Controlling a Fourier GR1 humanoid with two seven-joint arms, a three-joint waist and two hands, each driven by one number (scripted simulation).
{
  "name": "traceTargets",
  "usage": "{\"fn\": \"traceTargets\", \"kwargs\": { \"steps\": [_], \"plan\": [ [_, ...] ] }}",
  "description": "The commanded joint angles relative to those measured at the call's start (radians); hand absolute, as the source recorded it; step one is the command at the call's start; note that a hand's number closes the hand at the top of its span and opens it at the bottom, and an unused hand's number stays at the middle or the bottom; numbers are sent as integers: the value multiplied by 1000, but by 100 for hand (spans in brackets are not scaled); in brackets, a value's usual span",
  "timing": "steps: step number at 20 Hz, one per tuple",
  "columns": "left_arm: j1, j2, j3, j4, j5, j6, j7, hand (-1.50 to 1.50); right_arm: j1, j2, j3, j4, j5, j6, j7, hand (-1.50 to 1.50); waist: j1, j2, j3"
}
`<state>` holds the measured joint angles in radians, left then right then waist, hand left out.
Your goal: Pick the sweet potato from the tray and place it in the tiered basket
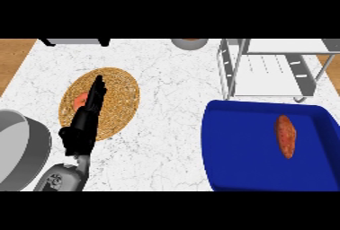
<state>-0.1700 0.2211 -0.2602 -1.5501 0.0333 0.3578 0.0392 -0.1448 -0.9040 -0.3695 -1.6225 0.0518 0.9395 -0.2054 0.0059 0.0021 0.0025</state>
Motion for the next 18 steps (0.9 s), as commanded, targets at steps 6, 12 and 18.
{"fn": "traceTargets", "kwargs": {
  "steps": [6,12,18],
  "plan": [
    [-32,4,56,19,6,-47,7,0,38,-35,131,77,243,-49,-268,-150,2,1,-1],
    [0,-16,41,7,-22,-60,13,0,93,-45,190,20,310,-101,-228,-150,-4,-2,-2],
    [23,-31,70,-32,-39,-66,19,0,94,-42,217,70,419,-203,-285,-150,-4,-2,-2]
  ]
}}
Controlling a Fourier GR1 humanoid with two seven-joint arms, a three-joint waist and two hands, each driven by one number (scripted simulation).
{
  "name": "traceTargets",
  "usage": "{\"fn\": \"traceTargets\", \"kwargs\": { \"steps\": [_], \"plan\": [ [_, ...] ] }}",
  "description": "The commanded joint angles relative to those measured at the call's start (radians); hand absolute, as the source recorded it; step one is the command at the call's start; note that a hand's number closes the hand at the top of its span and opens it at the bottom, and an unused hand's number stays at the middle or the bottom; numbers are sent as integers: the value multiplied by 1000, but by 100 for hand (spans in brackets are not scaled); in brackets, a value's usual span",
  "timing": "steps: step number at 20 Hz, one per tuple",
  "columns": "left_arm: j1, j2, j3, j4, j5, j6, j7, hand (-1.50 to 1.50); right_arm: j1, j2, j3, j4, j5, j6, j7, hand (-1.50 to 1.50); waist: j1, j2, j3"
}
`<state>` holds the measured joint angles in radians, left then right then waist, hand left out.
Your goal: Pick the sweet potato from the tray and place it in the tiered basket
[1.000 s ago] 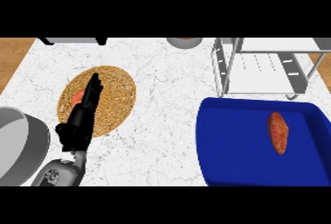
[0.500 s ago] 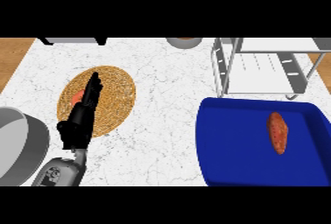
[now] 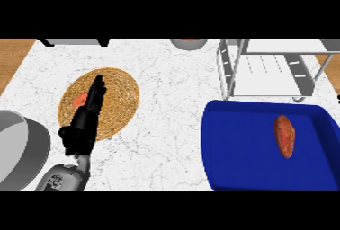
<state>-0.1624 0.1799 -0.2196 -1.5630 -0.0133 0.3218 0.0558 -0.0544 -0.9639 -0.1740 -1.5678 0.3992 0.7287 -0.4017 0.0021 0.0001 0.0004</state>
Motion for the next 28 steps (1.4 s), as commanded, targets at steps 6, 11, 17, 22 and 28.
{"fn": "traceTargets", "kwargs": {
  "steps": [6,11,17,22,28],
  "plan": [
    [-19,-20,53,51,-19,-32,-5,0,16,10,35,51,147,-71,-159,-150,-5,0,0],
    [45,-27,36,11,-23,-50,-42,0,-38,34,131,65,219,-140,-192,-150,3,0,0],
    [27,-29,71,2,-30,-76,-26,0,-48,95,143,169,337,-280,-263,-150,3,0,0],
    [-15,-71,69,33,-65,-62,7,0,-79,96,78,188,343,-215,-195,-150,-3,0,-1],
    [27,-58,96,-15,-58,-96,-11,0,-157,162,116,355,417,-249,-244,-150,4,1,0]
  ]
}}
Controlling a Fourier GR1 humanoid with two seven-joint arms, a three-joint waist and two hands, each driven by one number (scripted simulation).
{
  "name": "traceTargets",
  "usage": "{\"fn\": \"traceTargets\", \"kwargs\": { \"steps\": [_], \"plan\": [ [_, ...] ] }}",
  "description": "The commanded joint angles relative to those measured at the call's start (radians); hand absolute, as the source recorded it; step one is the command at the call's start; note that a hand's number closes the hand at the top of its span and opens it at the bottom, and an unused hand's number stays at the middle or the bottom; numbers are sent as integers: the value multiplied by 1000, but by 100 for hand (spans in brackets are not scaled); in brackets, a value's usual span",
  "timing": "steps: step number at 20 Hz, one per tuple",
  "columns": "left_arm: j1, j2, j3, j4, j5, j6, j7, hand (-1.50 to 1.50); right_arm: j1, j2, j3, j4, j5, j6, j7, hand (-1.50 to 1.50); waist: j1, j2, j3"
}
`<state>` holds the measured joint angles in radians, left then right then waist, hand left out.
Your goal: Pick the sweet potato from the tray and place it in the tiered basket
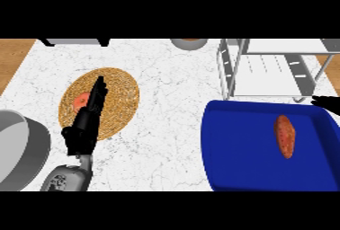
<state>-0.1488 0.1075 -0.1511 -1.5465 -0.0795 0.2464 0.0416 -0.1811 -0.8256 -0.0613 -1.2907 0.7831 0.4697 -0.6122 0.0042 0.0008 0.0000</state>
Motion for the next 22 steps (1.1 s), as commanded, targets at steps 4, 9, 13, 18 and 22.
{"fn": "traceTargets", "kwargs": {
  "steps": [4,9,13,18,22],
  "plan": [
    [29,-19,12,-17,-29,-5,-15,0,-38,46,-2,101,53,17,-60,-150,-1,-1,0],
    [12,-18,46,46,-22,-32,-58,0,15,61,-2,65,59,-4,-100,-150,-6,-1,0],
    [11,-23,43,8,-21,-44,-33,0,-88,33,-4,134,57,56,-116,-150,0,0,0],
    [32,-18,47,-59,-39,-42,27,0,-76,117,37,93,82,59,-26,-150,0,-1,0],
    [51,-26,41,-16,-40,-74,-33,0,-55,123,30,121,97,26,-64,-150,-3,-1,0]
  ]
}}
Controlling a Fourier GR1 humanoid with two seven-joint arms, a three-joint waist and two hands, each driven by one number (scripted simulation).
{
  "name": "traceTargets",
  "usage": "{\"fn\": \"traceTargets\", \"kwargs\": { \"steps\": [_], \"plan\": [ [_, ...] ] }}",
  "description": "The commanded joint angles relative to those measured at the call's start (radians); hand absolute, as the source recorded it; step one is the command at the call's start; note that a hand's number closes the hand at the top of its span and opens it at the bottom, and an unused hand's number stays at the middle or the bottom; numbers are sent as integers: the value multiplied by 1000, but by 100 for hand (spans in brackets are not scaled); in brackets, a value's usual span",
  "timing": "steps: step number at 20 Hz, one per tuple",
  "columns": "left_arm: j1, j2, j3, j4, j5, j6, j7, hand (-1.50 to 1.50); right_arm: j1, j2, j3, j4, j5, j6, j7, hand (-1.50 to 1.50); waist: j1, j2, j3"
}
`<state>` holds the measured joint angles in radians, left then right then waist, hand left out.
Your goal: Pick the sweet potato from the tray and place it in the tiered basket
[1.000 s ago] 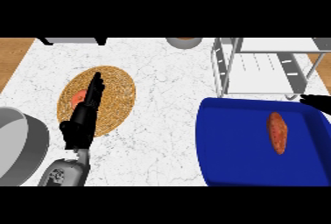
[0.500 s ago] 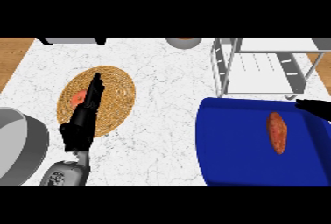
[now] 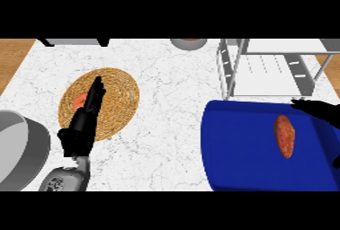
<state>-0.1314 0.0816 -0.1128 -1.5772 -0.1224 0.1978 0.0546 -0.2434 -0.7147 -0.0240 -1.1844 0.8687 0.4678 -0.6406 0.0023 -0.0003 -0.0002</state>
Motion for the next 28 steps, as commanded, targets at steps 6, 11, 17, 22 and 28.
{"fn": "traceTargets", "kwargs": {
  "steps": [6,11,17,22,28],
  "plan": [
    [-37,-29,24,46,-15,-2,-14,0,-5,58,30,67,73,-10,-25,-150,0,1,0],
    [-47,-35,32,26,-23,-8,33,0,5,48,-3,11,67,45,-26,-150,-4,0,0],
    [-32,-25,57,42,-2,-45,-7,0,-87,113,14,122,109,21,-4,-150,1,1,0],
    [13,-37,36,-12,-24,-36,16,0,-24,141,5,207,140,-109,-67,-150,1,0,0],
    [-10,-52,29,-31,-41,-31,43,0,-69,155,-14,197,131,-38,-58,-150,1,0,0]
  ]
}}
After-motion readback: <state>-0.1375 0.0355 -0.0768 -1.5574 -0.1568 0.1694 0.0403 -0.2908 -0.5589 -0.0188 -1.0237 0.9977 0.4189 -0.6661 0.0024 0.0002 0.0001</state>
